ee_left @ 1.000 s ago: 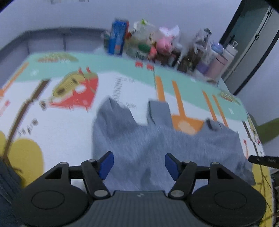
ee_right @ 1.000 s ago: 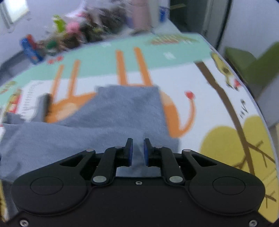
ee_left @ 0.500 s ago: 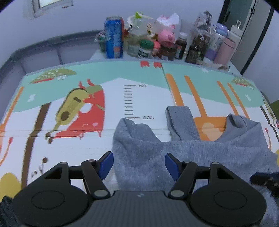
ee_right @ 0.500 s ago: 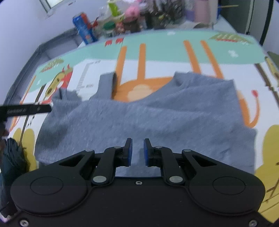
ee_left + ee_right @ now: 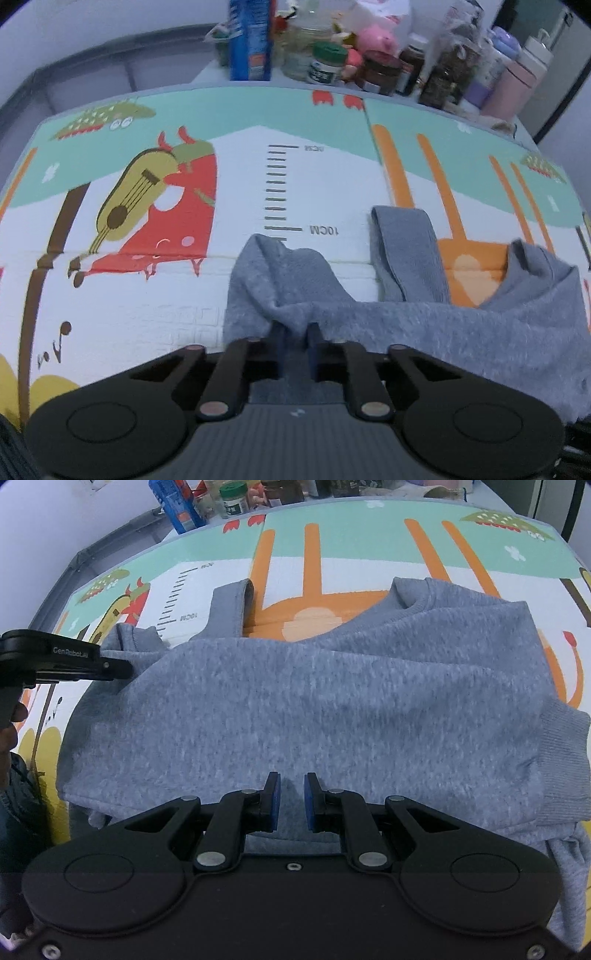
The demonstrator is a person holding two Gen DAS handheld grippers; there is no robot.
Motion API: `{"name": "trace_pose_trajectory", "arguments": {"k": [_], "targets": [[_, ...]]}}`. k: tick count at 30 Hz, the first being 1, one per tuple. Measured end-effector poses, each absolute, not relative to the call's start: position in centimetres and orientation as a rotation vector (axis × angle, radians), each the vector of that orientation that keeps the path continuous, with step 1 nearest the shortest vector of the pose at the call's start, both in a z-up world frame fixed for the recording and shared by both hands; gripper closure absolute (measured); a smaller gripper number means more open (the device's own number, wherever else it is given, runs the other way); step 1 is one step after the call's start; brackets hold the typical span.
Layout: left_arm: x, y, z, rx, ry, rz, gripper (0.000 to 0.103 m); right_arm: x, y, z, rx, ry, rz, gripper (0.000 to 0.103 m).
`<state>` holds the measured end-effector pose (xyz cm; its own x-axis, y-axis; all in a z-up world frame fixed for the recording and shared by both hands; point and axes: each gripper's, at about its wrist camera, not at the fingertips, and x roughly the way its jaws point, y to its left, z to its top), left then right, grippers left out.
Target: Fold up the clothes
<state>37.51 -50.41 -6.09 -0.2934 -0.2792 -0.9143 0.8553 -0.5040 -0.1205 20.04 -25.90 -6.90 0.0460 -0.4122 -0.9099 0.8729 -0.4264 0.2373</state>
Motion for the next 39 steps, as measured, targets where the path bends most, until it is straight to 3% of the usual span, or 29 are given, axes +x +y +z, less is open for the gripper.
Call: {"name": "trace_pose_trajectory", "arguments": {"k": [13, 18, 23, 31, 35, 39], "targets": [[39.3, -52.9, -4.2, 1.014, 0.829, -1.837, 0.097, 20.2, -25.8, -8.1, 1.281, 0.574, -1.602, 0.09], [38.9, -53.1, -5.5, 1.065, 0.664, -1.748, 0.097, 19.1, -25.7, -8.4, 1.263, 0.569, -1.649, 0.091], [40.4, -52.8, -4.4, 0.967, 0.747, -1.756, 0.094, 17.9, -25.3, -8.6, 1.303, 0.503, -1.636, 0.091], [40.2, -47.3, -1.1, 0.925, 0.794, -1.938, 0.09, 17.4, -24.9, -7.2, 1.323, 0.461, -1.649, 0.091], [40.0, -44.2, -2.1, 1.001, 0.842, -1.998, 0.089, 17.4, -24.2, -5.9, 1.307, 0.437, -1.642, 0.09], [39.9, -41.1, -3.8, 1.103, 0.876, -2.05, 0.084, 16.8, -23.0, -5.6, 1.302, 0.533, -1.712, 0.09]]}}
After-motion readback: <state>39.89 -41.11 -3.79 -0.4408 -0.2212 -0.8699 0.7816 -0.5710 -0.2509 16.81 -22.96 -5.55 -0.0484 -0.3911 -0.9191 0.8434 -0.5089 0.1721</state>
